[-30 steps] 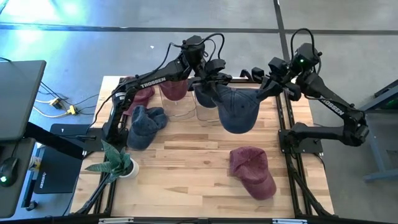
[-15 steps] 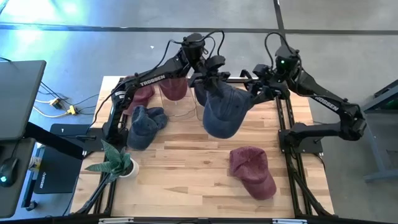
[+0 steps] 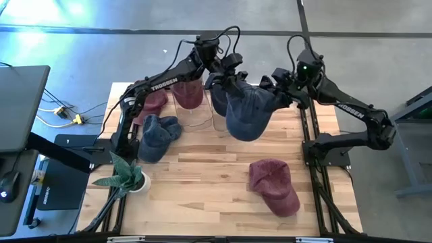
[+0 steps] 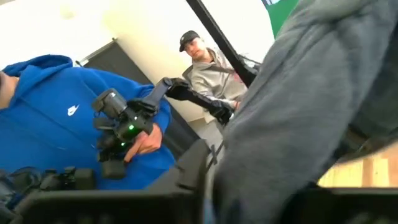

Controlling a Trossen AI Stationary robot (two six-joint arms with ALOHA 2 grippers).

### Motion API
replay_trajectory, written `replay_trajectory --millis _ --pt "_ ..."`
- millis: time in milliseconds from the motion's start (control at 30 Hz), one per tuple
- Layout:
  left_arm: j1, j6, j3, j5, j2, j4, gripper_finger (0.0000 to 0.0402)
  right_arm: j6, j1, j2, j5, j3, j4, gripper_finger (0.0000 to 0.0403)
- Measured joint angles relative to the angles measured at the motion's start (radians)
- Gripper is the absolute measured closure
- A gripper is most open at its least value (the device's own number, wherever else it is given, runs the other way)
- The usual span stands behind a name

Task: Pick & Place hat
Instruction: Put the right blue cap into the right bin

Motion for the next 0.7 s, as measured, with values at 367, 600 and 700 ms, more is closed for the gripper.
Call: replay_trajectory --millis 367,600,700 --pt "-0.007 -0.002 0.0 0.059 0.0 -0.02 0.0315 0.054 0.01 0.0 -0.08 0.0 0.166 0.0385" --pt "-0.036 0.062 0.0 0.135 0.0 -0.018 0.0329 0.054 0.01 -0.007 -0.108 0.0 0.171 0.0388" --pt "-0.042 0.063 0.0 0.158 0.0 -0.02 0.0357 0.054 0.01 -0.017 -0.106 0.0 0.173 0.0387"
